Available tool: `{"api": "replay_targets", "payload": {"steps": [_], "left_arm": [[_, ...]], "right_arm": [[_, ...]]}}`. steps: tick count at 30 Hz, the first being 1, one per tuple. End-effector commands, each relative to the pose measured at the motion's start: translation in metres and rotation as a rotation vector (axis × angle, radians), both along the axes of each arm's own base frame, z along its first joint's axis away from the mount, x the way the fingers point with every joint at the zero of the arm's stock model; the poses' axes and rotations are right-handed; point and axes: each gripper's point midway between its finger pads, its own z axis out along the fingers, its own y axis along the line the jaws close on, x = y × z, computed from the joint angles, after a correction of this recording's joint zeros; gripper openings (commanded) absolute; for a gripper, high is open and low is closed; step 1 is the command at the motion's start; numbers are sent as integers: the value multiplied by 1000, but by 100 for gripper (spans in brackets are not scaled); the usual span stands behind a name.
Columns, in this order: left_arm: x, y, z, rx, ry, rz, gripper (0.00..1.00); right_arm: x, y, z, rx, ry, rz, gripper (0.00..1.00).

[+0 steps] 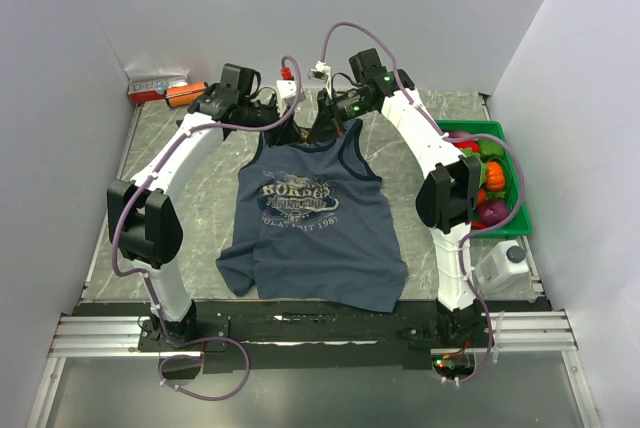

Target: Remove the brooch from the garment

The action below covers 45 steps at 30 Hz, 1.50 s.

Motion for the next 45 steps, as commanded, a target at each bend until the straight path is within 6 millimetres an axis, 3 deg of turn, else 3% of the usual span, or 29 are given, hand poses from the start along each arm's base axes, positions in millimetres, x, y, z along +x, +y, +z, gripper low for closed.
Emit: {"api": "replay_targets", "payload": {"steps": [1, 2, 5, 8, 11, 17, 23, 30, 35, 45], "left_arm": [[17, 6, 47, -24, -176, 18, 30], [13, 4, 56, -59, -170, 0, 41], [10, 8, 79, -144, -101, 6, 53], [2, 10, 97, -229, -20, -12, 60], [-3, 16, 99, -269, 51, -18, 63], [-9, 21, 66, -205, 94, -10, 60], [-12, 18, 47, -197, 165, -17, 60], [-14, 10, 34, -182, 195, -38, 55], [-13, 5, 25, -163, 205, -36, 45], [-11, 6, 18, -136, 208, -37, 40]], "right_arm": [[-29, 5, 30, 60, 70, 51, 0], [-28, 5, 30, 58, 68, 50, 0], [-27, 5, 30, 59, 71, 46, 0], [-25, 6, 27, 56, 77, 41, 0], [-25, 6, 26, 52, 77, 40, 0], [-24, 6, 26, 55, 76, 38, 0], [-23, 7, 26, 56, 76, 36, 0], [-24, 7, 26, 55, 75, 37, 0], [-24, 6, 27, 53, 75, 35, 0], [-23, 6, 26, 54, 75, 34, 0]]}}
